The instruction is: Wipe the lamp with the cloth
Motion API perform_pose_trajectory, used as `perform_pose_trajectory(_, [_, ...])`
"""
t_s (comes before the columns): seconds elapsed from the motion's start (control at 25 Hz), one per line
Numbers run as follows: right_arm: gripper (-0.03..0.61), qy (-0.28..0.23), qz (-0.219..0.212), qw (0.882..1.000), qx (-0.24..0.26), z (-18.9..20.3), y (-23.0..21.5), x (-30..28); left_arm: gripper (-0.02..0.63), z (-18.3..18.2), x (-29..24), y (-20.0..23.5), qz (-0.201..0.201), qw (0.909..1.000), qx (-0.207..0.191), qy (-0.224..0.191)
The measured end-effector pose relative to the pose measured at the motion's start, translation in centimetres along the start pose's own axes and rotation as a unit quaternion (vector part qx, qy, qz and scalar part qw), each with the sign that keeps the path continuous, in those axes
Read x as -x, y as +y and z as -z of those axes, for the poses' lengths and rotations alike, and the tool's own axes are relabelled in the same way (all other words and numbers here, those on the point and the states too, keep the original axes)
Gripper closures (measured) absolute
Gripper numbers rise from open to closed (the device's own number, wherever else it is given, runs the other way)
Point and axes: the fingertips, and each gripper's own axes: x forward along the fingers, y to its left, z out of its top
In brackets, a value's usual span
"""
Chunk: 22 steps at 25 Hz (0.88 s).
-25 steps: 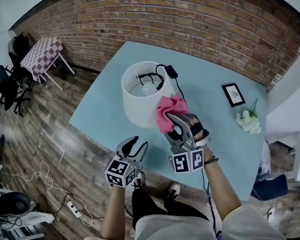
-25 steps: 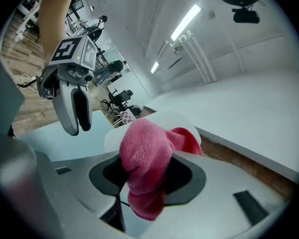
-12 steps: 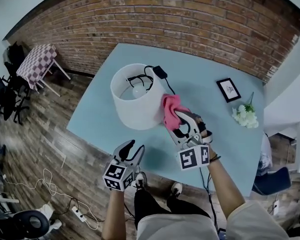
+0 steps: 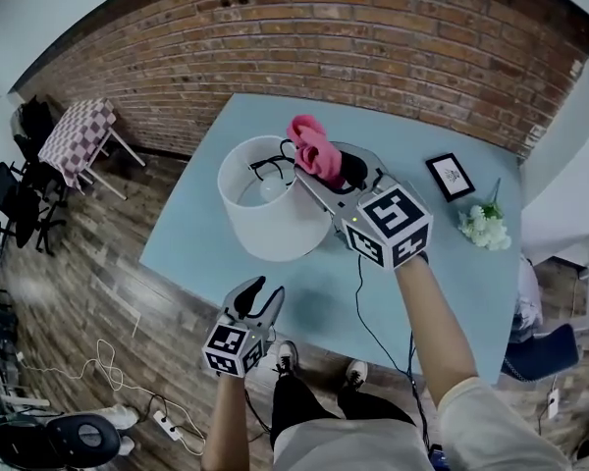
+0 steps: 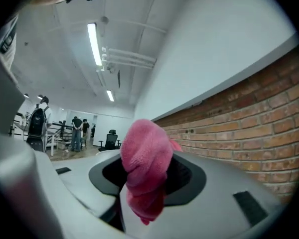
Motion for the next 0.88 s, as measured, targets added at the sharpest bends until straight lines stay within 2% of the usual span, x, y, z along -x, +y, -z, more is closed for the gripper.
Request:
perform_pose_trajectory(0.16, [0.371,-0.015,-0.021,0.999,-0.04,1.0,-0.5,0.3,0.411,0.0,0.2,0.5,-0.002,1.0,0.001,-0.003])
perform_pose_trajectory(0.6, [0.371,0.018,-0.001,0.996,-0.091,7.2,-1.8,1.5,0.411,1.7,-1.0,0.1,0.006,0.9999,0.014,0.005])
perform_pose_trajectory(0.88, [0.376,0.051,0.007,0.995,-0.082,10.9,-1.7,2.7,0.411,1.9,-1.3,-0.4,0.008,0.9999,0.013,0.006])
